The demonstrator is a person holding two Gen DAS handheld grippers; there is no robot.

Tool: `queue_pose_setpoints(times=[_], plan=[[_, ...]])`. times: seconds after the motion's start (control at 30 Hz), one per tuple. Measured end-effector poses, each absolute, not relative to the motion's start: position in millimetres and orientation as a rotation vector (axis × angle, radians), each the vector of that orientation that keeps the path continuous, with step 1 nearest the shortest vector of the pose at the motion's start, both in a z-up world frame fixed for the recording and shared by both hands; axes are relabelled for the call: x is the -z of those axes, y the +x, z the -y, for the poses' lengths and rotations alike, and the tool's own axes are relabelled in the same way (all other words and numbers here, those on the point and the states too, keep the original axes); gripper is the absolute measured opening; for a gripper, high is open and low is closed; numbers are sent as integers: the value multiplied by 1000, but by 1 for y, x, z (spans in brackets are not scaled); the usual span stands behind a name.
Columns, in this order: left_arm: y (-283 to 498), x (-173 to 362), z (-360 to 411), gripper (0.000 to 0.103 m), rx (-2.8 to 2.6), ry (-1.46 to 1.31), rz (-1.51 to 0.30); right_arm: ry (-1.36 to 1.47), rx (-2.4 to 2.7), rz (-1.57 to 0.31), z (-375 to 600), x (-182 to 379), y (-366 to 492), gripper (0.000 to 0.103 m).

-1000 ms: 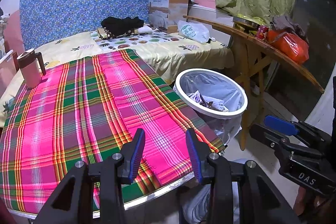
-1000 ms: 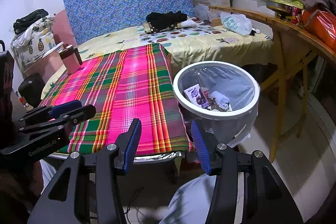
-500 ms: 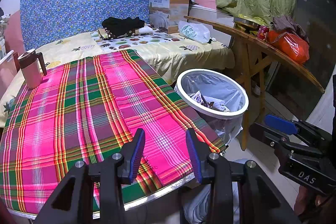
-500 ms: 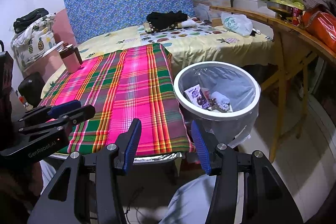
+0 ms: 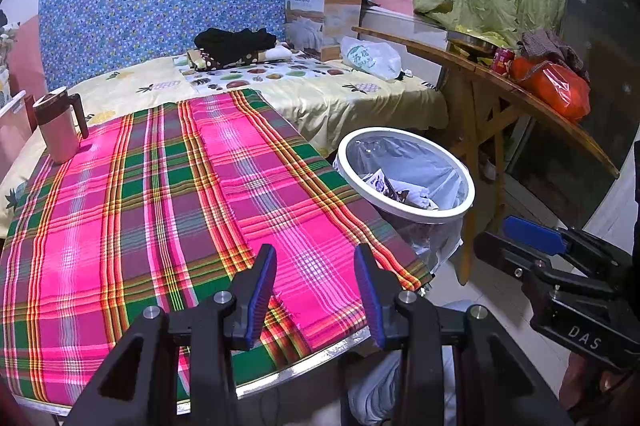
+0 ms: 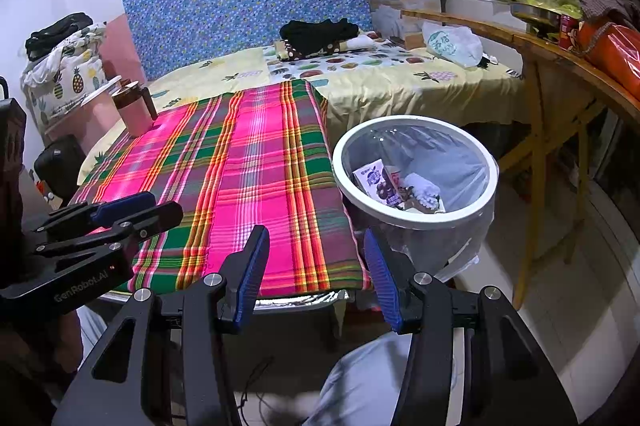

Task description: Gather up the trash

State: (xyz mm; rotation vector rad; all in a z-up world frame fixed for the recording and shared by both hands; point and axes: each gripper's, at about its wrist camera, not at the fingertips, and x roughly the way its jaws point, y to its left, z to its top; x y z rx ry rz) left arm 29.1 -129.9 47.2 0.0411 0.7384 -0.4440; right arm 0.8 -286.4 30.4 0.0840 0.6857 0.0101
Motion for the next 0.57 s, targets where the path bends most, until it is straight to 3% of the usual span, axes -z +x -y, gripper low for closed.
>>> queue_pose_setpoints(times=[0.57], plan=[[31,-45,126,40,412,40,-722,84,-11,-696,285,-26,1,51]])
